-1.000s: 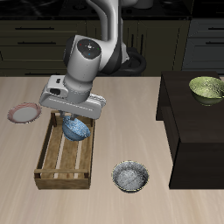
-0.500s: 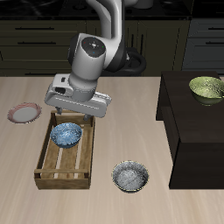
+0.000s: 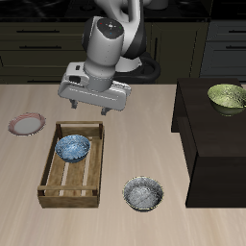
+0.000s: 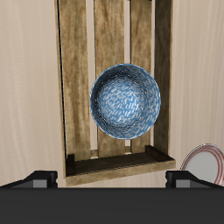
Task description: Place the blue bowl and the green bowl in the wooden tray
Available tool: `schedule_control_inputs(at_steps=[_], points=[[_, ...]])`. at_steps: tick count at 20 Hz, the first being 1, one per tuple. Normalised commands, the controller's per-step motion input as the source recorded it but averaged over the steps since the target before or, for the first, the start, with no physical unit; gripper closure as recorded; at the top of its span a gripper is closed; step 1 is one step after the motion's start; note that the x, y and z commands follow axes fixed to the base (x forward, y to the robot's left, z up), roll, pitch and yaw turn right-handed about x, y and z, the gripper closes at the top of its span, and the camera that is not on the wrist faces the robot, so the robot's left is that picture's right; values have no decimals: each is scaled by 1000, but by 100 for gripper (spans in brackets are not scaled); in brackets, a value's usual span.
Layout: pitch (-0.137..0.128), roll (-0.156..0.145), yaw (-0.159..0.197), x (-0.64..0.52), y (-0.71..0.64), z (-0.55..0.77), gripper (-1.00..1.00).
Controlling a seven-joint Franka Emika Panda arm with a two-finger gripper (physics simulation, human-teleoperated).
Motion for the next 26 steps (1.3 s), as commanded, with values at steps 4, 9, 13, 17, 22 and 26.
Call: schedule_control_inputs(at_steps=[4, 9, 13, 17, 22, 26], points=[[4, 17, 37, -145, 66, 309, -100], [-22, 74, 30, -132, 62, 417, -100], [-3, 76, -36, -124, 47, 381, -100], [14, 103, -56, -208, 124, 595, -100], [-92, 53, 28, -233, 182, 622, -100], [-144, 59, 79, -265, 433, 575, -100]])
